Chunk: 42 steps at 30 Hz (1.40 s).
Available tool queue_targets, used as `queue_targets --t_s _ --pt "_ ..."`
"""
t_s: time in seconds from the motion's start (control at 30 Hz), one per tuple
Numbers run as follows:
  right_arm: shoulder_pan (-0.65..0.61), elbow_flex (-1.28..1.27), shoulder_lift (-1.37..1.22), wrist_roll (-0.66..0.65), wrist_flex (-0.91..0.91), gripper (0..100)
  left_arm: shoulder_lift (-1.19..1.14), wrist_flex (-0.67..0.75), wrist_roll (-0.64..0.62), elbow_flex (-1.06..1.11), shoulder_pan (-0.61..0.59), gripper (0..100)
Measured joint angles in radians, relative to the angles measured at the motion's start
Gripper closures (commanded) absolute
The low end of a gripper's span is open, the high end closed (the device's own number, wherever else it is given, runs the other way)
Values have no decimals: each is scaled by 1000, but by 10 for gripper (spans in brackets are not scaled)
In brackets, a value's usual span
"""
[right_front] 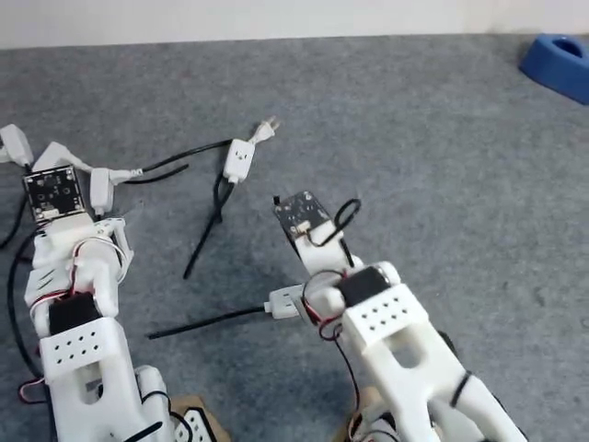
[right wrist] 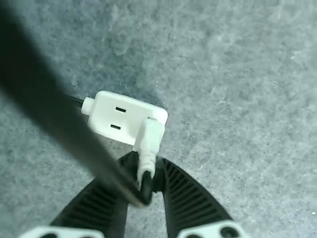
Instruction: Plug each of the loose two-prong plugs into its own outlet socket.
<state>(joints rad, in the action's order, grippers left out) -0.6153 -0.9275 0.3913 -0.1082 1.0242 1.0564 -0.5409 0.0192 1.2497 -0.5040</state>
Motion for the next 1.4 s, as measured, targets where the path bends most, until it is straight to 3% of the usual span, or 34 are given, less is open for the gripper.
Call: queue_targets --t_s 0.4,0.8,1.23,1.4 --pt "0 235 -207 -54 123 992 0 0 0 0 0 639" --pt "-5 247 -152 -89 252 992 0 0 0 0 0 639" --pt "-6 249 -172 -97 264 992 0 2 0 6 0 639" --pt "60 252 -172 -97 264 989 0 2 0 6 0 639"
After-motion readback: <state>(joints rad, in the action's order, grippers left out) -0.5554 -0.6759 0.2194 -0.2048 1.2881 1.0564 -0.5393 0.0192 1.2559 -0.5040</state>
